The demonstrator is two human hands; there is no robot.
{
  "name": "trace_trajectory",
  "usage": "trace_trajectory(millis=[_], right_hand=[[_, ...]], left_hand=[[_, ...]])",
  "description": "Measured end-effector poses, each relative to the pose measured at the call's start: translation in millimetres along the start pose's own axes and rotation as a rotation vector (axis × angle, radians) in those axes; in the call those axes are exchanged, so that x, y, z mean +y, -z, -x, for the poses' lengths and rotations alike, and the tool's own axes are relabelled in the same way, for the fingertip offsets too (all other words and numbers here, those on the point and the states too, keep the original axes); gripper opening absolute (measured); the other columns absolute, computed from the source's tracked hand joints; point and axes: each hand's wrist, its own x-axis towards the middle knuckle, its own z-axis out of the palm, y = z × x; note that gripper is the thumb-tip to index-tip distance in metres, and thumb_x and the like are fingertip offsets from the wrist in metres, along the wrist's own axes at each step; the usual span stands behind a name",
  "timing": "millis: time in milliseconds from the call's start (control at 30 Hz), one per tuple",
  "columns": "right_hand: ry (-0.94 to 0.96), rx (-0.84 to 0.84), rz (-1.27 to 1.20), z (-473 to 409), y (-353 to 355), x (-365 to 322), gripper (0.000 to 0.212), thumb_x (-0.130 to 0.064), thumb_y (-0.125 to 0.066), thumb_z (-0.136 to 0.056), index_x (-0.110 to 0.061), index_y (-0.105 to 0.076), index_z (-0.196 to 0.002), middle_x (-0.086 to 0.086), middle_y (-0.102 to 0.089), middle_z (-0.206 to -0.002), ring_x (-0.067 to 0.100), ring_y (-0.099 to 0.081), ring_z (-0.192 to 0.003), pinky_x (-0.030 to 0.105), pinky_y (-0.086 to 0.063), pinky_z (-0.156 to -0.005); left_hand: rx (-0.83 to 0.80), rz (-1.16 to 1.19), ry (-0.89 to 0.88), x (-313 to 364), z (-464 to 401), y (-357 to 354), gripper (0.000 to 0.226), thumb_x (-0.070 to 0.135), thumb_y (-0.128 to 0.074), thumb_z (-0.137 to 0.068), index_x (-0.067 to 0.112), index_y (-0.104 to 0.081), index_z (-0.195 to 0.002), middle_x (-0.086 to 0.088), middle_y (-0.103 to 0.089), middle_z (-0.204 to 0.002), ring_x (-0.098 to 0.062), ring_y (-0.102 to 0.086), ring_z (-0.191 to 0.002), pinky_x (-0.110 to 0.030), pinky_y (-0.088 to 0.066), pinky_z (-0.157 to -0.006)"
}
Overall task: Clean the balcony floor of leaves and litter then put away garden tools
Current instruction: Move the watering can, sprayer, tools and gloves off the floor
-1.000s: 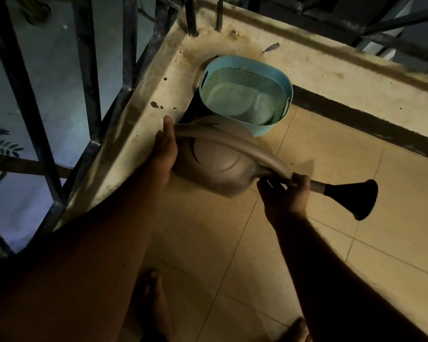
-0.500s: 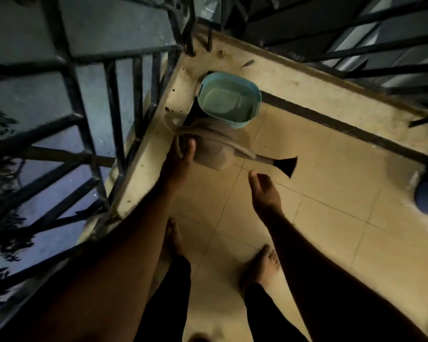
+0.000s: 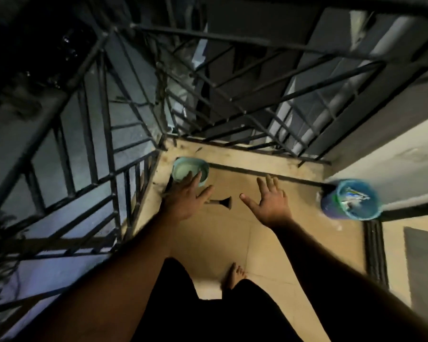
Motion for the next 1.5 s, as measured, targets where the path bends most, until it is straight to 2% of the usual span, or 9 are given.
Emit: trace_trajectory(millis=[100, 367, 467, 600, 700, 767, 1000, 1133, 1500], right_hand=[[-0.062, 0.069, 0.012, 14, 25, 19, 0.100, -0.085, -0.026, -0.083, -0.019, -0.019, -0.158, 0.009, -0.006, -0.166, 0.026, 0.002, -0.154, 0.048, -0.009, -0.122], [-0.381, 0.204, -0.132, 34, 55, 53, 0.103, -0.086, -0.028, -0.081, -0.020, -0.016, -0.159, 0.008, -0.005, -0.167, 0.025, 0.002, -0.154, 0.046, -0.008, -0.124], [-0.517, 0.305, -0.228, 49, 64, 50, 0.108, -0.090, -0.022, -0.075, -0.022, -0.018, -0.158, 0.008, -0.005, -0.167, 0.025, 0.002, -0.154, 0.045, -0.007, -0.123], [-0.711, 0.407, -0.263, 86, 73, 58, 0.123, -0.099, -0.004, -0.062, -0.023, -0.025, -0.156, 0.006, -0.013, -0.166, 0.025, -0.006, -0.153, 0.043, -0.015, -0.122], [-0.872, 0.461, -0.291, 129, 77, 74, 0.104, -0.089, -0.024, -0.076, -0.020, -0.029, -0.155, 0.008, -0.018, -0.165, 0.026, -0.008, -0.153, 0.041, -0.016, -0.121], [-0.982, 0.510, -0.297, 163, 77, 84, 0.095, -0.083, -0.033, -0.083, -0.020, -0.030, -0.154, 0.008, -0.018, -0.165, 0.026, -0.008, -0.153, 0.041, -0.014, -0.122], [-1.294, 0.678, -0.353, 277, 64, 118, 0.093, -0.082, -0.031, -0.084, -0.020, -0.032, -0.153, 0.006, -0.026, -0.161, 0.024, -0.018, -0.149, 0.043, -0.024, -0.118], [-1.405, 0.728, -0.443, 331, 41, 130, 0.090, -0.079, -0.037, -0.086, -0.019, -0.032, -0.153, 0.006, -0.025, -0.162, 0.024, -0.017, -0.151, 0.044, -0.022, -0.120], [-1.699, 0.863, -0.662, 461, -32, 151, 0.088, -0.075, -0.049, -0.085, -0.020, -0.034, -0.153, 0.006, -0.024, -0.163, 0.024, -0.017, -0.151, 0.044, -0.022, -0.121]], left_hand=[[-0.047, -0.023, -0.078, 35, -2, -2, 0.071, 0.054, -0.041, -0.100, 0.021, -0.017, -0.158, -0.008, -0.005, -0.167, -0.028, -0.005, -0.153, -0.042, -0.007, -0.123], [-0.255, -0.230, -0.289, 106, -44, 7, 0.083, 0.074, -0.035, -0.091, 0.034, -0.008, -0.158, 0.003, 0.003, -0.167, -0.022, -0.002, -0.154, -0.048, -0.014, -0.123], [-0.326, -0.319, -0.432, 135, -65, 18, 0.086, 0.077, -0.034, -0.088, 0.034, -0.009, -0.158, 0.001, 0.000, -0.167, -0.024, -0.007, -0.153, -0.049, -0.017, -0.122], [-0.389, -0.454, -0.637, 179, -80, 15, 0.085, 0.071, -0.034, -0.092, 0.027, -0.006, -0.159, -0.002, -0.001, -0.167, -0.023, -0.008, -0.153, -0.046, -0.015, -0.122], [-0.416, -0.551, -0.790, 218, -77, -5, 0.083, 0.068, -0.033, -0.094, 0.024, -0.008, -0.160, -0.003, -0.003, -0.167, -0.022, -0.009, -0.153, -0.044, -0.013, -0.122], [-0.447, -0.584, -0.896, 249, -68, -26, 0.084, 0.069, -0.033, -0.094, 0.022, -0.009, -0.159, -0.005, -0.006, -0.167, -0.021, -0.009, -0.153, -0.043, -0.013, -0.123], [-0.591, -0.664, -1.203, 337, 14, -106, 0.086, 0.071, -0.031, -0.092, 0.023, -0.004, -0.159, -0.005, 0.001, -0.167, -0.019, -0.003, -0.154, -0.042, -0.010, -0.124], [-0.673, -0.716, -1.303, 359, 63, -155, 0.083, 0.068, -0.034, -0.094, 0.025, -0.005, -0.159, -0.005, 0.001, -0.167, -0.019, -0.002, -0.154, -0.041, -0.006, -0.124], [-0.890, -0.842, -1.553, 384, 202, -280, 0.092, 0.081, -0.027, -0.086, 0.027, -0.009, -0.159, -0.004, -0.007, -0.167, -0.019, -0.006, -0.153, -0.047, -0.014, -0.123]])
